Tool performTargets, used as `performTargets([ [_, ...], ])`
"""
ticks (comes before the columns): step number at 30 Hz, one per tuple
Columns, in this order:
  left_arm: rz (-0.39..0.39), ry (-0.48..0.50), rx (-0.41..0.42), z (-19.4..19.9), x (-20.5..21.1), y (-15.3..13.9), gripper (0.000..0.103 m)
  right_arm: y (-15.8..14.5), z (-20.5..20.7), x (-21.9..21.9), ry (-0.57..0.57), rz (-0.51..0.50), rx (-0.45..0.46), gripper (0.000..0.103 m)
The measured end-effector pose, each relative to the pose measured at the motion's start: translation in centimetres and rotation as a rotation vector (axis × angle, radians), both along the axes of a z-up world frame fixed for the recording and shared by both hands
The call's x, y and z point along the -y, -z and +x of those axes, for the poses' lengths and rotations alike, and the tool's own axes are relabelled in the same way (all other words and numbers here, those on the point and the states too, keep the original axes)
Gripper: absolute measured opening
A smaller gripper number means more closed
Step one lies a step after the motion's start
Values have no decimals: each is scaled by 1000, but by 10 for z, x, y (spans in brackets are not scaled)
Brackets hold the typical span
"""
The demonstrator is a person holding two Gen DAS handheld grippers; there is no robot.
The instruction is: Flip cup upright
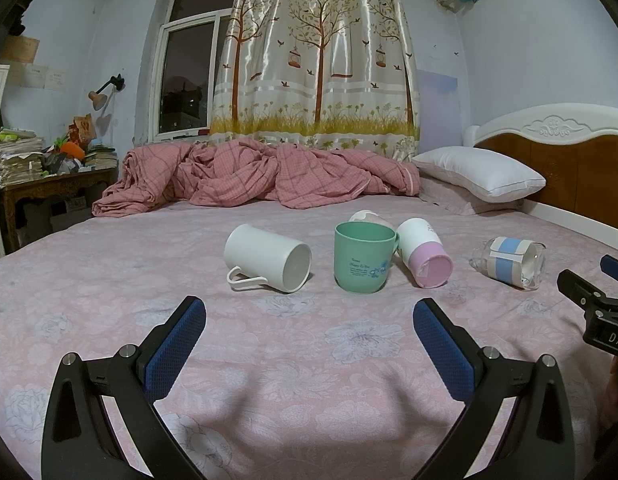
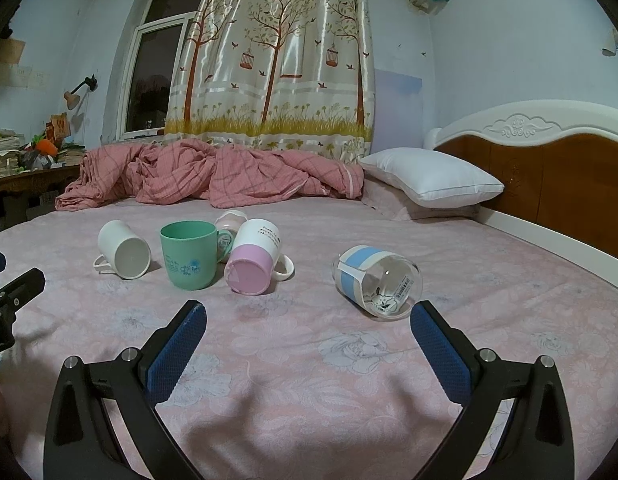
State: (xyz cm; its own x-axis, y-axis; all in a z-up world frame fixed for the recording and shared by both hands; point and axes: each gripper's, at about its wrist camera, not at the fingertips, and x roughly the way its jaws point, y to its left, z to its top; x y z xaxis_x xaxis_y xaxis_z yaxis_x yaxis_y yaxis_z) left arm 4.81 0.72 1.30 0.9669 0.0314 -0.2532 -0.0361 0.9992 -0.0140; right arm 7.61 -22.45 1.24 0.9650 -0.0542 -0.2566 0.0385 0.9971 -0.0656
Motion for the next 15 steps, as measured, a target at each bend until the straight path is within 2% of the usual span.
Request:
performTargets([
  [11, 0, 1, -8, 1, -1, 1, 103, 0, 0, -2, 0, -4, -3, 103],
  [15, 0, 8, -67, 12, 0, 8, 103, 1, 2, -1, -10, -6, -25, 103],
])
